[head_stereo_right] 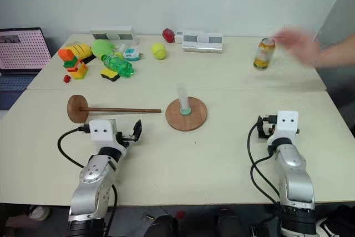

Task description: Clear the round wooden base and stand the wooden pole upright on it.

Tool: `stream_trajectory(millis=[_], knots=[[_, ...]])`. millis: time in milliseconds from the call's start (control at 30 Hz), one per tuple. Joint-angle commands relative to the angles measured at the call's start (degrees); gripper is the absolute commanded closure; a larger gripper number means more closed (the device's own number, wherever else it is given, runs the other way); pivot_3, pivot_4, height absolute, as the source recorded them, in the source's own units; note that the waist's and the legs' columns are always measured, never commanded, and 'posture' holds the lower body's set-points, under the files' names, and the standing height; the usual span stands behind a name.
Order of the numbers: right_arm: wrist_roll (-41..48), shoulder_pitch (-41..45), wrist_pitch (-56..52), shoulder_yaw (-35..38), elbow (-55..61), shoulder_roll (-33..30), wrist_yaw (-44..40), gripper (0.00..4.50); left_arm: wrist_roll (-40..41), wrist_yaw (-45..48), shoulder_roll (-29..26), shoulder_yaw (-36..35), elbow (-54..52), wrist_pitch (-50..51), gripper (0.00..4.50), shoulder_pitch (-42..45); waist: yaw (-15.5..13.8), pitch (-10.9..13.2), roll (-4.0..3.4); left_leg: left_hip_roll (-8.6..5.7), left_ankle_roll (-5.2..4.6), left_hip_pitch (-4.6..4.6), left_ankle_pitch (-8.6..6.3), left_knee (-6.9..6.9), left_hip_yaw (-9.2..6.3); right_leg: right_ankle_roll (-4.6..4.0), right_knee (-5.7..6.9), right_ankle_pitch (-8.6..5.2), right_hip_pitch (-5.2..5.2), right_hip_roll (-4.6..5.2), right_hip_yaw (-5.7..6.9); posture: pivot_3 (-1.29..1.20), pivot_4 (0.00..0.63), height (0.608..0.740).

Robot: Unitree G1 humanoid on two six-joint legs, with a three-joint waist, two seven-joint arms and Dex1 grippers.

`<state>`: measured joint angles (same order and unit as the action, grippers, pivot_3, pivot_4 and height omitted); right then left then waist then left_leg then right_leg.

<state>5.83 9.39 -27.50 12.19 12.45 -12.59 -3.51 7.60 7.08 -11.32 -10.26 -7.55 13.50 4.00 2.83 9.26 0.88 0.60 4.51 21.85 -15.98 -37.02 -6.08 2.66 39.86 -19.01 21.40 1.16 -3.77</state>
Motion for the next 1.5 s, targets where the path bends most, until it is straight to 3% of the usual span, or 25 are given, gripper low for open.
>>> stream_trajectory(millis=[33, 133, 233, 367, 500, 767, 1233, 1500], knots=[[0.2, 0.93, 1.96, -0.03, 1.1, -1.45, -1.49, 0.07, -0.18, -0.23, 0.03, 0.34, -1.96, -0.76, 0.0, 1.02, -0.03, 0.0, 0.0, 0.0, 0.0, 0.0, 0.0, 0.0, 0.0, 0.0, 0.0, 0.0, 0.0, 0.0, 0.0, 0.0, 0.15, 0.74], [1.83, 2.58, 2.65, -2.11, 0.42, -3.04, -6.56, 0.07, 1.67, 1.69, 0.08, 0.37, -2.97, -0.77, 0.0, 0.39, -0.02, 0.0, 0.0, -0.01, 0.0, 0.0, 0.0, 0.0, 0.01, 0.0, -0.01, 0.0, 0.0, 0.0, -0.01, 0.0, 0.15, 0.74], [7.72, 6.3, 1.34, -4.73, 1.28, -4.44, -16.04, 0.07, 3.2, 6.57, -3.78, -0.12, -4.51, 0.63, 0.0, -0.02, 0.53, 0.03, -0.02, 0.01, 0.0, -0.03, 0.0, 0.0, 0.02, 0.0, 0.02, 0.0, 0.0, -0.02, -0.02, 0.0, 0.15, 0.74], [14.14, 13.98, -2.67, -9.87, 0.17, -5.92, -27.21, 0.07, 14.48, 17.75, -9.1, -2.63, -11.86, 3.99, 0.0, -1.94, 0.73, 0.06, -0.01, 0.09, 0.0, -0.03, 0.0, 0.02, -0.01, -0.01, 0.01, 0.0, 0.0, -0.1, 0.0, 0.0, 0.15, 0.74], [16.35, 20.84, -4.56, -13.65, -5.2, -5.25, -33.08, 0.07, 19.49, 24.16, -13.41, -2.6, -16.65, 6.33, 0.0, -5.57, 0.65, 0.09, -0.01, 0.08, 0.0, -0.02, 0.0, 0.02, -0.03, -0.01, -0.06, 0.0, -0.01, -0.05, 0.04, 0.0, 0.15, 0.74], [11.8, 31.0, 2.82, -16.85, -21.15, -1.15, -33.24, 0.07, 24.0, 26.07, -14.37, -0.76, -26.16, 8.17, 0.0, -11.53, 0.37, 0.1, 0.03, 0.04, -0.01, 0.02, 0.0, 0.0, -0.03, -0.01, -0.14, 0.0, -0.01, 0.02, 0.03, 0.0, 0.15, 0.74], [12.72, 35.97, 5.06, -17.28, -26.96, 4.6, -37.65, 0.07, 25.72, 23.81, -15.13, -1.79, -27.51, 9.84, 0.0, -10.31, 0.48, 0.11, 0.01, 0.08, -0.01, 0.01, 0.0, 0.02, -0.05, -0.01, -0.06, 0.0, 0.03, -0.04, 0.05, 0.0, 0.15, 0.74], [7.92, 39.56, 10.19, -19.58, -34.66, 6.33, -37.44, 0.07, 26.09, 23.37, -14.77, -0.68, -28.59, 10.41, 0.0, -10.56, 0.61, 0.11, 0.0, 0.08, 0.0, 0.01, 0.0, 0.02, -0.03, -0.01, -0.03, 0.0, 0.07, -0.04, 0.03, 0.0, 0.15, 0.74]])
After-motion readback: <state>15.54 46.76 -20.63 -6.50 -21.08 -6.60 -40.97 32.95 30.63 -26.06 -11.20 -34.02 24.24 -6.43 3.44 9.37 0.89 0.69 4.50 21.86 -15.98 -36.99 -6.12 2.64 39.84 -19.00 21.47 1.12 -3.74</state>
